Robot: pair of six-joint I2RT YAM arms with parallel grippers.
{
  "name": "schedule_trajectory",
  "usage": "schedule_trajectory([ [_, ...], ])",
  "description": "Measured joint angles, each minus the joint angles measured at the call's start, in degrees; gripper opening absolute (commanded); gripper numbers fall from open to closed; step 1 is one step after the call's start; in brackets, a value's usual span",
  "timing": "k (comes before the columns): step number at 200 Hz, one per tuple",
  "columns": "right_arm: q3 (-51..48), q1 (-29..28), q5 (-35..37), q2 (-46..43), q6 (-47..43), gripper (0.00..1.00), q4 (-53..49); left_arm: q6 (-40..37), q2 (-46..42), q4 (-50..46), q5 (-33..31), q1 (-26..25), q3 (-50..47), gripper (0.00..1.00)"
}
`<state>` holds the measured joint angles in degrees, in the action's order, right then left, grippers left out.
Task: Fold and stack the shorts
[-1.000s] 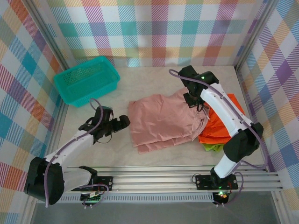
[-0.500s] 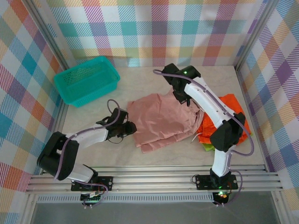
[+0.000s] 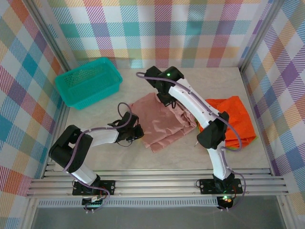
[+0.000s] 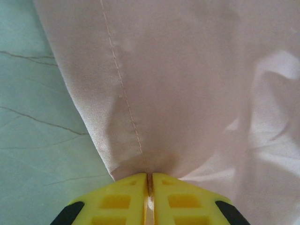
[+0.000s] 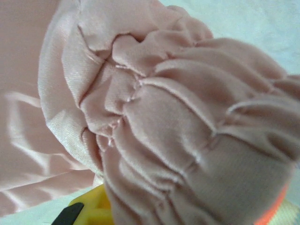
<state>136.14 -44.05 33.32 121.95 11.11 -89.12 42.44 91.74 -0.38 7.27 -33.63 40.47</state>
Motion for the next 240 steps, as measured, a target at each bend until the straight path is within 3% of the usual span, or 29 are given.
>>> schedule_trajectory([
  [59, 3.9, -3.3, -12.4, 6.7, 4.0, 0.08, 1.8, 0.4, 0.5, 1.3, -0.8, -0.6, 0.0, 0.14],
  [100, 3.9, -3.5, -20.9, 11.0, 6.8, 0.19, 6.4, 0.9, 0.7, 2.3, -1.0, -1.2, 0.0, 0.18],
  [108, 3.9, -3.5, -22.5, 11.8, 7.5, 0.25, 7.4, 1.0, 0.7, 2.3, -1.0, -1.2, 0.0, 0.21],
  [135, 3.9, -3.5, -28.2, 13.8, 9.0, 0.46, 10.8, 2.1, -0.4, 1.8, -1.6, -1.4, 0.0, 0.35],
  [146, 3.9, -3.4, -30.6, 14.0, 9.0, 0.57, 12.1, 3.2, -1.9, 0.3, -2.8, -1.5, -0.4, 0.51],
  [166, 3.9, -2.6, -34.9, 13.7, 9.3, 0.66, 14.4, 5.2, -7.5, -4.9, -5.7, -1.6, -2.5, 0.81],
  [206, -5.4, 0.6, -42.1, 3.8, 9.9, 0.81, 21.6, 8.1, -26.0, -17.0, -10.8, -1.5, -4.5, 1.00],
  [240, -27.6, 6.6, -47.8, -17.2, 12.6, 0.92, 34.2, 7.2, -37.3, -25.0, -11.3, 1.2, 0.6, 1.00],
])
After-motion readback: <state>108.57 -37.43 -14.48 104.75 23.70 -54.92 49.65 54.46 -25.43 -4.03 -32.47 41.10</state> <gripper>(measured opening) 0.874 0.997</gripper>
